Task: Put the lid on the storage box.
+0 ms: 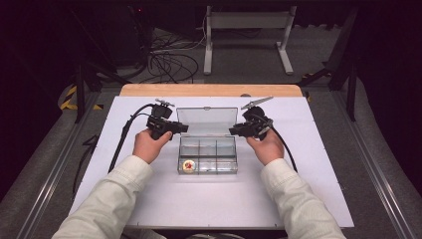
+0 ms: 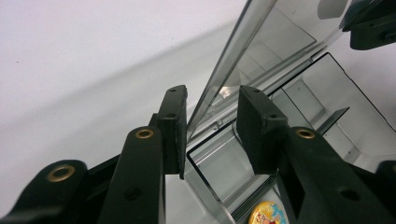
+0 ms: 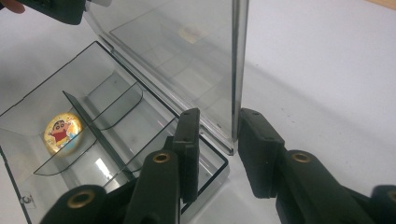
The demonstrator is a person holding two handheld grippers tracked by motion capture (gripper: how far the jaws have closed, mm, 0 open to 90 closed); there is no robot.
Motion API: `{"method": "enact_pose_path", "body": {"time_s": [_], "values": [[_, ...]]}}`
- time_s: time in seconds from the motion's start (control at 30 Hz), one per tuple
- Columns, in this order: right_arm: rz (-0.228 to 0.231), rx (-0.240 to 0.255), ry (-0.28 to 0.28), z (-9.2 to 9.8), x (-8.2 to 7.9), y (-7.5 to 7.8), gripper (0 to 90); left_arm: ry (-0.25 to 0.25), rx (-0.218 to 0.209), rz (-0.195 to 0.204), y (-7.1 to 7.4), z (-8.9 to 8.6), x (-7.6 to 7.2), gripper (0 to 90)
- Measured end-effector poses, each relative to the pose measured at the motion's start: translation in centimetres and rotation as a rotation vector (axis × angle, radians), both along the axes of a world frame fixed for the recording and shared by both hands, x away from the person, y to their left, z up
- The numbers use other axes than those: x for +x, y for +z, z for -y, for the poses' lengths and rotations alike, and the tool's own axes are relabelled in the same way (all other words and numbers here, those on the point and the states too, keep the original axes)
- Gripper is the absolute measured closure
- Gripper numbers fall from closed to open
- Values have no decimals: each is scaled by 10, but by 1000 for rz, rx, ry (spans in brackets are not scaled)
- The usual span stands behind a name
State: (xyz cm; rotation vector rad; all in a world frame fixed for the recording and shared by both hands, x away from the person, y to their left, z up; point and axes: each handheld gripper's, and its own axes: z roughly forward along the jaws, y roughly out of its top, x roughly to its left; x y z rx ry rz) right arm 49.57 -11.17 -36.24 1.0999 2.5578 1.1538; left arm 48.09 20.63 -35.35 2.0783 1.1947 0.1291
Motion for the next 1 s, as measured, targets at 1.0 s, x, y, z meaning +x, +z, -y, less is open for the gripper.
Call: {"method": "enact_pose_path", "body": {"time_s": [1.0], "values": [[88,51,1,9,-31,33,883,-31,21,23,3,-2,-8,615]]}}
